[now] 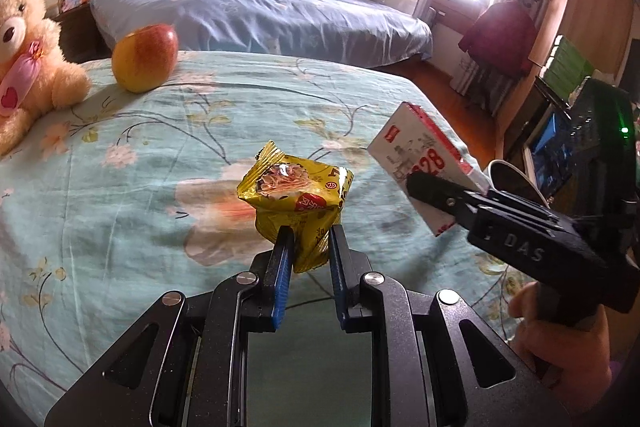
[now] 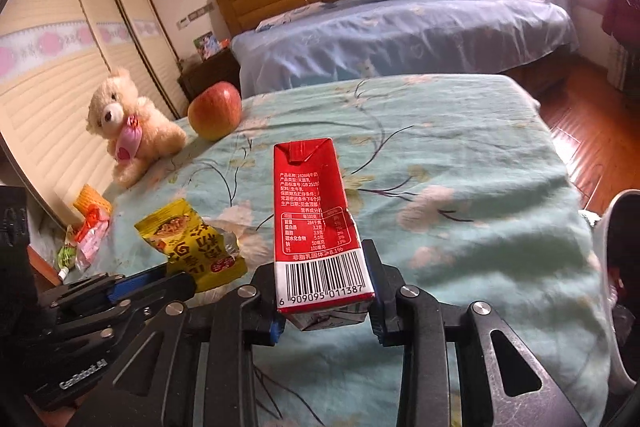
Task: Collect trash
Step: 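Lift and carry the yellow bag and red carton with both grippers over the black bin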
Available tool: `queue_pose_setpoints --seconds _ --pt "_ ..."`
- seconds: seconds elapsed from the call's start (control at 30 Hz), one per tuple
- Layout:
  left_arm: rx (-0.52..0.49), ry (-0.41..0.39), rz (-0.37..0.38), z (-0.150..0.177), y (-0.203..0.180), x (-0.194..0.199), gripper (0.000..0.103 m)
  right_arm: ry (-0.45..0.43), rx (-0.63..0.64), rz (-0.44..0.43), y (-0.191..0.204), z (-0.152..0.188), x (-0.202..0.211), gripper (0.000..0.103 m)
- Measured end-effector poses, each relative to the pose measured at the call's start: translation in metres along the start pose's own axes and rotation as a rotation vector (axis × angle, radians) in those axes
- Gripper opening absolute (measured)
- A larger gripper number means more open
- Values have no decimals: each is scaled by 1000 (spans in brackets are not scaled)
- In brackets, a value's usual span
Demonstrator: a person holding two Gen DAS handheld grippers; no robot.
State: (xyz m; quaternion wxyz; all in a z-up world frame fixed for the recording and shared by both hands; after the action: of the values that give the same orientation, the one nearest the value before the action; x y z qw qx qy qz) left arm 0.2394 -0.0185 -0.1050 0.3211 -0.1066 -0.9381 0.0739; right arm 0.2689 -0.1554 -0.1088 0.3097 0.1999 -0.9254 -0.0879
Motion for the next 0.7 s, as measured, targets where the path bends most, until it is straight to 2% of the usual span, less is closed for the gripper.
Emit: queue_pose_setpoints --seconds 0.7 --pt "-98 -5 61 -4 -66 -7 17 -55 -60 69 -46 6 50 32"
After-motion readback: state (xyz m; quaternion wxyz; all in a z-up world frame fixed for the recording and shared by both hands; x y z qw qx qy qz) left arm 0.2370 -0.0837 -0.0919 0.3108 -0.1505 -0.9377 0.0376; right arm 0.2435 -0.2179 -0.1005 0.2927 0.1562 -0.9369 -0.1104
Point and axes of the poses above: each gripper's, at about its wrist camera, not at the fingertips, and x roughly against the way its jaws point, y to its left, z to its underside, the point moved 9 cm from there along -x, roughly the way its jaws point, and after that the axes turned 9 degrees about -y, right-handed, at the moved point
